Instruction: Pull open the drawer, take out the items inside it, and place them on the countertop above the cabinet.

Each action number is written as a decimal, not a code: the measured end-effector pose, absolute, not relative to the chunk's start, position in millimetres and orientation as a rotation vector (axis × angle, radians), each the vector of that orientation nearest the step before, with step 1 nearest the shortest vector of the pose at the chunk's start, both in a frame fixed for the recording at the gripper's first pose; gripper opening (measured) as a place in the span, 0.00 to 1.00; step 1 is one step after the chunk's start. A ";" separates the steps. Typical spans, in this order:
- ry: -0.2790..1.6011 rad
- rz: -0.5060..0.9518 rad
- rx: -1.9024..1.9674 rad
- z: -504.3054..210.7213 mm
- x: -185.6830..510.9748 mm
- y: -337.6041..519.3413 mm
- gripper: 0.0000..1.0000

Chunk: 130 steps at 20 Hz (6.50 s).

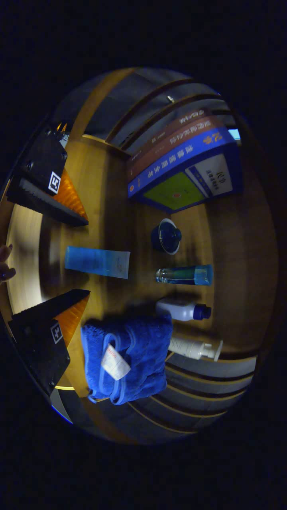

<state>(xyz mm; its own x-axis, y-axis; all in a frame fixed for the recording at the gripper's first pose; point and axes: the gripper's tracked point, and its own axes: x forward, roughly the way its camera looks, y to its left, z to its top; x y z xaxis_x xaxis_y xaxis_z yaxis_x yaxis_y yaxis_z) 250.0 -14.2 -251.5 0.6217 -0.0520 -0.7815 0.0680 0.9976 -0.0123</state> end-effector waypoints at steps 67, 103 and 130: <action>0.471 -0.077 0.013 -312.6 121.3 -26.6 0.99; 0.285 -0.062 -0.001 -178.0 121.0 -18.7 1.00; 0.092 -0.009 -0.061 11.0 24.3 16.5 0.99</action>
<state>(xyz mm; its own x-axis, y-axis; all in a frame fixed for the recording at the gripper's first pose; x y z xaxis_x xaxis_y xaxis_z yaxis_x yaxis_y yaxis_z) 24.3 16.5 11.0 0.9957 -0.0119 -0.0915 0.0063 0.9981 -0.0614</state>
